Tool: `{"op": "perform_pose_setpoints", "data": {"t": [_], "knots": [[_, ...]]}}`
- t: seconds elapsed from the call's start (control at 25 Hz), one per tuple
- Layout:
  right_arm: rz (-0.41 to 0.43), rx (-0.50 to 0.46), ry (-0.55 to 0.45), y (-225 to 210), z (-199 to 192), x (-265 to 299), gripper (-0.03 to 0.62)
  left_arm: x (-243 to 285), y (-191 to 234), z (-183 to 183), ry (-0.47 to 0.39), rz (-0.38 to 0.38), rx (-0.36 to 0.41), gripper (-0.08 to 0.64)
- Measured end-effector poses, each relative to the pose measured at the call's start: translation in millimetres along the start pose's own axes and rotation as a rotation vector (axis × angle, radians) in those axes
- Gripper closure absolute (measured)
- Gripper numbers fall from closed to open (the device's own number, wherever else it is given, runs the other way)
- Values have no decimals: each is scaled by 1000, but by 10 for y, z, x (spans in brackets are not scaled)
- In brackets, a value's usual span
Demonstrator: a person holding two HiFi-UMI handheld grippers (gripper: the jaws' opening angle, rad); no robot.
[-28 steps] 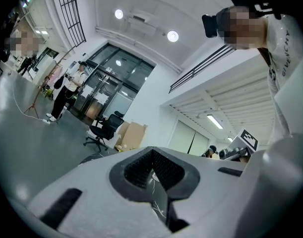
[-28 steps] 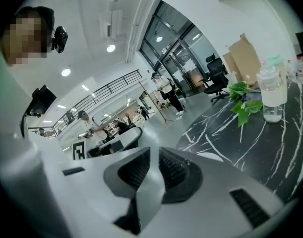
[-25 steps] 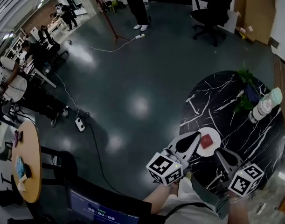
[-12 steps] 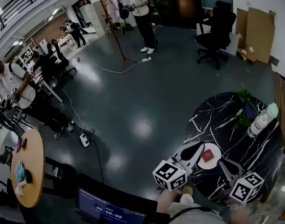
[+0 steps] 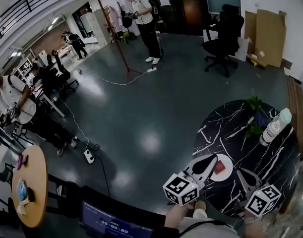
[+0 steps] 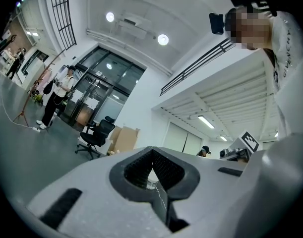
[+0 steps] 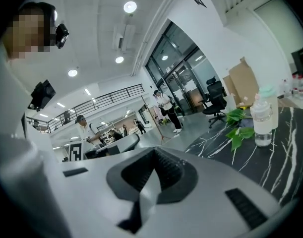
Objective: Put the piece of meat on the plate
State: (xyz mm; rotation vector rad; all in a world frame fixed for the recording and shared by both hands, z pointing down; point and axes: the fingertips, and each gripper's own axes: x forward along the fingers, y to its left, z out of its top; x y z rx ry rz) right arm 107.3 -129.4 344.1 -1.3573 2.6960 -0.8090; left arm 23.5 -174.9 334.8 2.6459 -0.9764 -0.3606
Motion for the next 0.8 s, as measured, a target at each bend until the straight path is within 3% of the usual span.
{"op": "perform_pose_setpoints", "data": {"t": [0.8], "knots": [[-17,14,29,-171,-99,-61,580,-81,90,-115,25,38,-12,554]]}}
